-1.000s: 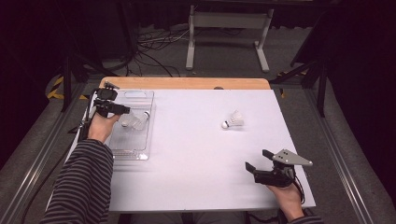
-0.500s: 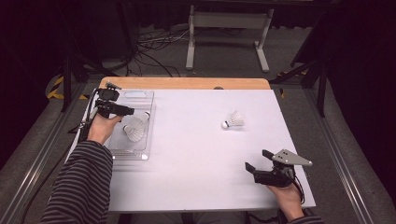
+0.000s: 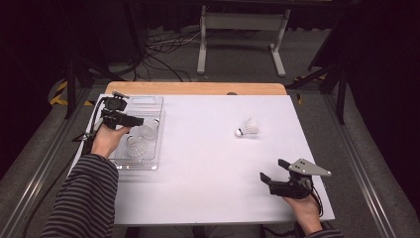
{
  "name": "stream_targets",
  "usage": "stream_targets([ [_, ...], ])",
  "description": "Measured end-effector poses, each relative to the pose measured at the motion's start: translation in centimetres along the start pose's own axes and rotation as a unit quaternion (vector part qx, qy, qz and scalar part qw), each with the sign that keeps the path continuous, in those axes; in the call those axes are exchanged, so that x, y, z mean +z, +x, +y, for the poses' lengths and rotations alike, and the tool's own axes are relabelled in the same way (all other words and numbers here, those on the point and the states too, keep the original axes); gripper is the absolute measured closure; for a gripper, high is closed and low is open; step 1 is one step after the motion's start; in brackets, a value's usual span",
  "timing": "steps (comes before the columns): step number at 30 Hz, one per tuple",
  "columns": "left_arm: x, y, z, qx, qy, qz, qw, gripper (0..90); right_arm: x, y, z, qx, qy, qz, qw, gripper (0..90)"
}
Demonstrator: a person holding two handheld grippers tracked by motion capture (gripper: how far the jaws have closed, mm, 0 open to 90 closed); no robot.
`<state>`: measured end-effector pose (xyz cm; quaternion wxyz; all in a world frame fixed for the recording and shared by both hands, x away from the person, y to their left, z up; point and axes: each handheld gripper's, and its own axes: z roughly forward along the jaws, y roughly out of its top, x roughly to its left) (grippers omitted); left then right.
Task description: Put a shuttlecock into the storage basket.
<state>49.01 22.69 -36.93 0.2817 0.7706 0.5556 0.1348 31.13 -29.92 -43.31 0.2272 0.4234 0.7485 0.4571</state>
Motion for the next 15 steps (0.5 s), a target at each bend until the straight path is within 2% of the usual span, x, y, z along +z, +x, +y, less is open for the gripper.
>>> stream_targets([
  [5,-0.4,-0.2,-0.5,-0.002,-0.008,-0.007,0.9999,29.1,0.0,0.0,0.0,0.0,0.0,0.0,1.0,14.3],
  [15,-1.0,-0.6,-1.3,0.011,-0.013,-0.016,0.9997,29.2,0.0,0.0,0.0,0.0,0.001,0.0,1.0,14.3],
])
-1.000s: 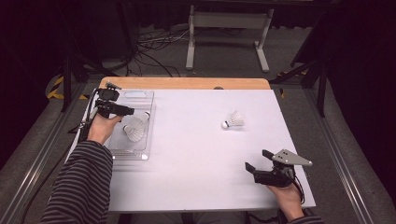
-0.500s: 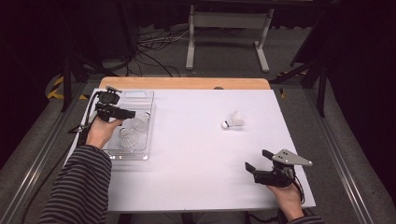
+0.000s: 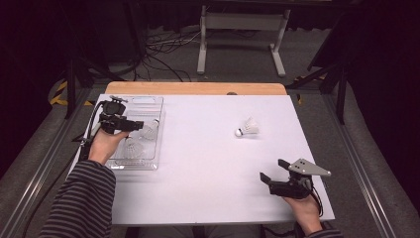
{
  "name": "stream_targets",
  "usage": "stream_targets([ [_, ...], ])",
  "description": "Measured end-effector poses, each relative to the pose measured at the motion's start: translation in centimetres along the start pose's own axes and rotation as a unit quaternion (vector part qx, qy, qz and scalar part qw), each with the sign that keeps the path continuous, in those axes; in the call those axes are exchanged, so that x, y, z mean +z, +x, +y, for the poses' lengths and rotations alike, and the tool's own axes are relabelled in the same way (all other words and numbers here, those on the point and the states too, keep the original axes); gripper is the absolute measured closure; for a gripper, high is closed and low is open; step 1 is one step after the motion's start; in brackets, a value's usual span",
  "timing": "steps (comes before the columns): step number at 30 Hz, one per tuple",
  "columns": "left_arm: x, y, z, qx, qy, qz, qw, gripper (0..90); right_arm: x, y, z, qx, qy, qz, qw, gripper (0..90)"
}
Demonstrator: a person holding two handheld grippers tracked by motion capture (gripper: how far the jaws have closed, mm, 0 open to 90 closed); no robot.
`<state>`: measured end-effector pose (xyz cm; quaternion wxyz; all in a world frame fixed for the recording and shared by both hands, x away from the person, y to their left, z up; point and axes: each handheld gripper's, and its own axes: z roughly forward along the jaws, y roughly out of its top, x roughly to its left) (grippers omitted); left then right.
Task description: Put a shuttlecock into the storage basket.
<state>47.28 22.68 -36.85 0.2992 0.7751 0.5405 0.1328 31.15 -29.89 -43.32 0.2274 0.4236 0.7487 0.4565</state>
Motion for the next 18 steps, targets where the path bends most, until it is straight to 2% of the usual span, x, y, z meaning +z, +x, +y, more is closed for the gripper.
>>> stream_targets([
  [18,-1.0,-0.6,-1.3,0.008,-0.011,-0.016,0.9998,29.9,0.0,0.0,0.0,0.0,-0.001,0.0,1.0,14.3],
])
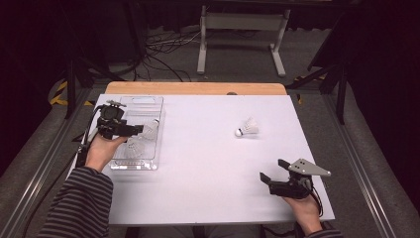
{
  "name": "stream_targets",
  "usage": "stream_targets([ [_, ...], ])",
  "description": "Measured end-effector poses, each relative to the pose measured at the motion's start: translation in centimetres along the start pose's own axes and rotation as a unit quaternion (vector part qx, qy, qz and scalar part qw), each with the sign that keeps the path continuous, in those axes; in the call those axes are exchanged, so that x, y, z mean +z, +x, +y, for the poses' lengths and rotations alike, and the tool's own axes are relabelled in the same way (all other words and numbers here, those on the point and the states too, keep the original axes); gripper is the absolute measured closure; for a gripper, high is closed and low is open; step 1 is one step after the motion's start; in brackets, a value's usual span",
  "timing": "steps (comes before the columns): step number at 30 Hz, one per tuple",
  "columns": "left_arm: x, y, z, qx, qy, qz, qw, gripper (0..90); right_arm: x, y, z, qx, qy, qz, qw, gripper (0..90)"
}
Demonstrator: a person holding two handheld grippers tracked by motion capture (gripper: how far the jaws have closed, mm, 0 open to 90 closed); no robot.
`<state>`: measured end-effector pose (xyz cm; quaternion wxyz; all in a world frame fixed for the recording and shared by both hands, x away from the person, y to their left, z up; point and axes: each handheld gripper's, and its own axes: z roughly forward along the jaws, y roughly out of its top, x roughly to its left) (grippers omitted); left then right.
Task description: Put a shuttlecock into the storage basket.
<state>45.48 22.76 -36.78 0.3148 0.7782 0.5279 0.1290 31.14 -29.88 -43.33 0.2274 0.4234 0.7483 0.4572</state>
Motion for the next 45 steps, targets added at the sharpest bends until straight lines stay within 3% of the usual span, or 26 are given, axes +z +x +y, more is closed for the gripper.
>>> stream_targets([
  [17,-1.1,-1.2,-1.2,0.024,-0.01,-0.011,0.9996,29.4,0.0,0.0,0.0,0.0,0.0,0.0,1.0,14.3],
  [45,-2.0,-2.1,-2.9,0.041,-0.025,-0.02,0.9987,26.7,0.0,0.0,0.0,0.001,0.0,0.0,1.0,14.3],
])
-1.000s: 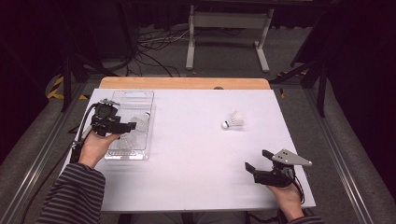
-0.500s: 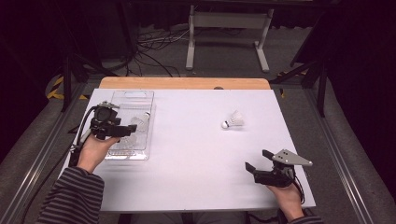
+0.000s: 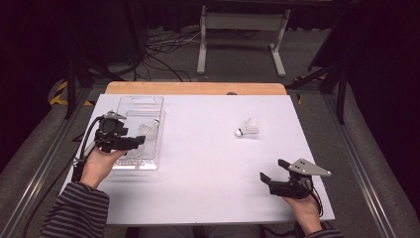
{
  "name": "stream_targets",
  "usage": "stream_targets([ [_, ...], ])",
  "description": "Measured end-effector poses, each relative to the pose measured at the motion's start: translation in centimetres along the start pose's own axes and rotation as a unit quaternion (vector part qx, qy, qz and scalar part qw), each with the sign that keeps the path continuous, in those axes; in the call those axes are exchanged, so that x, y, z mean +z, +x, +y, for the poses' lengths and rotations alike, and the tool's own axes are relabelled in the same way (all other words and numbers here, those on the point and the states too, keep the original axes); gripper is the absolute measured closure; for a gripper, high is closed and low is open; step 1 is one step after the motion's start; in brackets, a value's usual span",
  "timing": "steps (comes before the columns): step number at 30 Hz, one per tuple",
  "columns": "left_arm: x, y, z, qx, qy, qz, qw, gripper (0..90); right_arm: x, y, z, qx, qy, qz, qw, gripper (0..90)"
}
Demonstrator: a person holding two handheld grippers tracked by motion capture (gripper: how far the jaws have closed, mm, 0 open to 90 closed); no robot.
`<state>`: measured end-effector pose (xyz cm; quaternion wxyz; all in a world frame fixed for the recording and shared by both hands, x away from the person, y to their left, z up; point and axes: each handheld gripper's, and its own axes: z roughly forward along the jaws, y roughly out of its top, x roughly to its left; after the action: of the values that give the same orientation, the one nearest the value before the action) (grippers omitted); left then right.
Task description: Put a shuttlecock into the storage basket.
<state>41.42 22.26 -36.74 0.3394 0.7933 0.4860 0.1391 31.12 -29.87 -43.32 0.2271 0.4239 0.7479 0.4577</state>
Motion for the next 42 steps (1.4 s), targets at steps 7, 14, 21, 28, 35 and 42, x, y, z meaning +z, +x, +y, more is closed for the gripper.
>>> stream_targets([
  [7,-0.1,-0.2,-0.5,0.004,0.0,0.001,1.0,25.6,0.0,0.0,0.0,-0.001,0.0,0.001,1.0,14.3],
  [14,-0.4,-0.4,-0.9,0.006,-0.004,0.0,1.0,24.5,0.0,0.0,0.0,-0.001,0.0,0.0,1.0,14.3],
  [21,-0.6,-0.5,-1.4,0.006,-0.009,-0.001,0.9999,23.7,0.0,0.0,0.0,-0.001,0.0,0.0,1.0,14.3],
  [28,-0.8,-0.6,-2.0,0.005,-0.014,0.002,0.9999,23.5,0.0,0.0,0.0,-0.001,0.0,0.0,1.0,14.3],
  [35,-1.0,-0.6,-2.7,0.002,-0.02,0.0,0.9998,23.1,0.0,0.0,0.0,-0.002,0.001,0.001,1.0,14.3],
  [42,-1.0,-0.7,-3.2,0.004,-0.026,0.003,0.9996,22.8,0.0,0.0,0.0,-0.002,0.002,0.001,1.0,14.3],
])
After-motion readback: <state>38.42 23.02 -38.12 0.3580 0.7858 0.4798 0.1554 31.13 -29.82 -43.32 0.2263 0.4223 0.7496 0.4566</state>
